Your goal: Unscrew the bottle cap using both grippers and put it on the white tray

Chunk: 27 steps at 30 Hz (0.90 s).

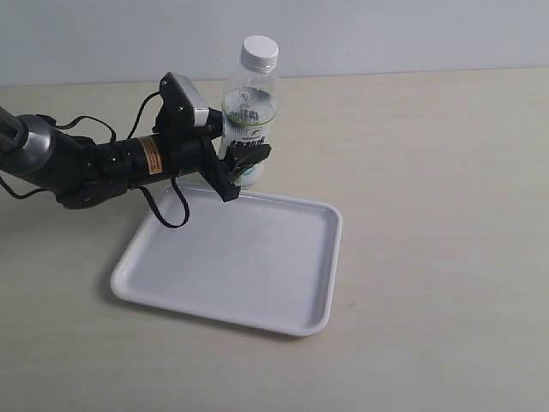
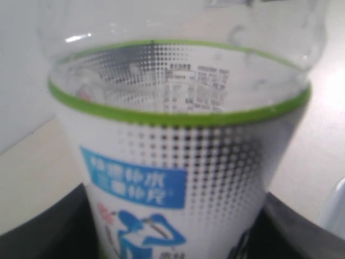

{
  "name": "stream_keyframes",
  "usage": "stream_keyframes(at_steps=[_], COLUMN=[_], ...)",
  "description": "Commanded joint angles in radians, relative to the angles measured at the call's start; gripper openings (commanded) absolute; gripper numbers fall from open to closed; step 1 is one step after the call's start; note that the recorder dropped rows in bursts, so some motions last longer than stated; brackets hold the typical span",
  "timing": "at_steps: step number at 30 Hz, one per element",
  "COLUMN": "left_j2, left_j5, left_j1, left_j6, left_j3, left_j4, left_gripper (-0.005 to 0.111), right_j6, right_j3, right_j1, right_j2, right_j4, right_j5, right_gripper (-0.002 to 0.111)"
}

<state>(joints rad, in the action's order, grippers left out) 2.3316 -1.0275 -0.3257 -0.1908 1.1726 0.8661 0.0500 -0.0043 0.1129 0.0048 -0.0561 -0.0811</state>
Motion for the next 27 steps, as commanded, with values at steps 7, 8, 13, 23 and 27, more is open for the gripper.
stream_keyframes(at_steps=[7,8,13,23,27], left_j2=[-0.007,-0.007,-0.007,-0.007,-0.007], left_j5=[-0.007,-0.007,-0.007,-0.007,-0.007], left_j1=[-0.004,-0.004,-0.004,-0.004,-0.004], left_j6=[0.005,0.005,0.005,0.005,0.005], left_j3=[-0.009,-0.009,-0.009,-0.009,-0.009], left_j4=[0.013,0.011,0.013,0.013,0.013], left_gripper=[0.0,0.0,0.0,0.0,0.0], right_j6=[-0.209,-0.213,-0.259,-0.263,-0.31], right_j3=[0.004,0.004,0.004,0.004,0.004], right_j1=[0.003,0.003,0.003,0.003,0.003], right_j2=[-0.005,-0.005,-0.005,-0.005,-0.005], right_j4=[-0.046,-0.048,-0.046,-0.046,-0.046], right_j5=[-0.316,-0.316,-0.336,-0.327,-0.276], right_gripper=[0.086,0.086,0.086,0.086,0.086])
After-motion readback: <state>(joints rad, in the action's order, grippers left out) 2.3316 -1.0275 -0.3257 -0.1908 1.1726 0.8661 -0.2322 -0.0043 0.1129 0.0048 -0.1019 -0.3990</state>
